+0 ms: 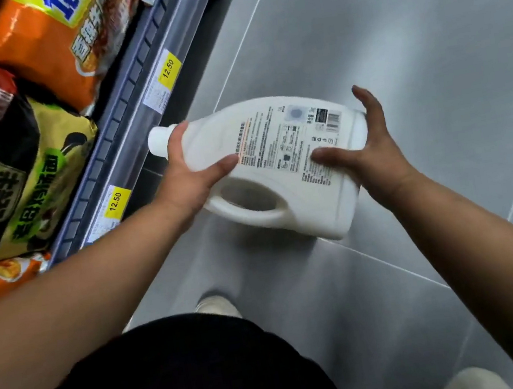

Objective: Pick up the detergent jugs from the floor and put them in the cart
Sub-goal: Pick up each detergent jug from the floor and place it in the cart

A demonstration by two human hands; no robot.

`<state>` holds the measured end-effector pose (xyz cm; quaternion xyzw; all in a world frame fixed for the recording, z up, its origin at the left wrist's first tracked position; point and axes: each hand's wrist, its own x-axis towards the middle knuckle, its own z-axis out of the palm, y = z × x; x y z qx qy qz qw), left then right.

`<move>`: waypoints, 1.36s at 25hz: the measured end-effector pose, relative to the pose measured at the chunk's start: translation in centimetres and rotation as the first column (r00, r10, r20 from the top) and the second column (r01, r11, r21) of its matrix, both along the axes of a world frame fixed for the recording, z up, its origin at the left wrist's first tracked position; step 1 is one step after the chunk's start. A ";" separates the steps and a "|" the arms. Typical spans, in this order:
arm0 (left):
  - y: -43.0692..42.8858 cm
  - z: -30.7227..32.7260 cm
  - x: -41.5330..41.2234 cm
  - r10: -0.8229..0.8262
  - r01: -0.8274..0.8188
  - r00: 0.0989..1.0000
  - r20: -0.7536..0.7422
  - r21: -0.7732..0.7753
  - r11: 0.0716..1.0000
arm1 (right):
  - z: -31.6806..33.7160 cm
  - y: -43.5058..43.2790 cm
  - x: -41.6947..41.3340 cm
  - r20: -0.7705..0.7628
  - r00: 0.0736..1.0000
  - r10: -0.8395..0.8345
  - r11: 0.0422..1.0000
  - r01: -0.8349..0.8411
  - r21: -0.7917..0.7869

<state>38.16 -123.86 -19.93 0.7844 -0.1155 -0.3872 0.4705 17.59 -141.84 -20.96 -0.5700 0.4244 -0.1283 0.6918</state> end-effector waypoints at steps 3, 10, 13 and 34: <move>-1.9 7.9 -0.9 -0.053 0.056 0.996 0.071 -0.040 0.998 | 8.6 -0.8 -1.5 0.044 0.996 -0.077 0.996 0.078 -0.034; -3.3 32.8 -3.0 -0.079 0.124 0.974 0.212 -0.206 0.971 | 34.5 -2.0 -4.7 0.149 0.984 -0.099 0.971 0.128 -0.201; -3.6 45.5 -4.4 -0.061 0.132 0.965 0.256 -0.272 0.953 | 47.6 -2.3 -6.0 0.211 0.974 -0.085 0.960 0.137 -0.246; 23.5 94.5 -27.7 0.617 -0.328 0.632 0.470 -0.559 0.762 | 93.7 15.5 -13.7 0.488 0.633 0.601 0.775 -0.312 -0.550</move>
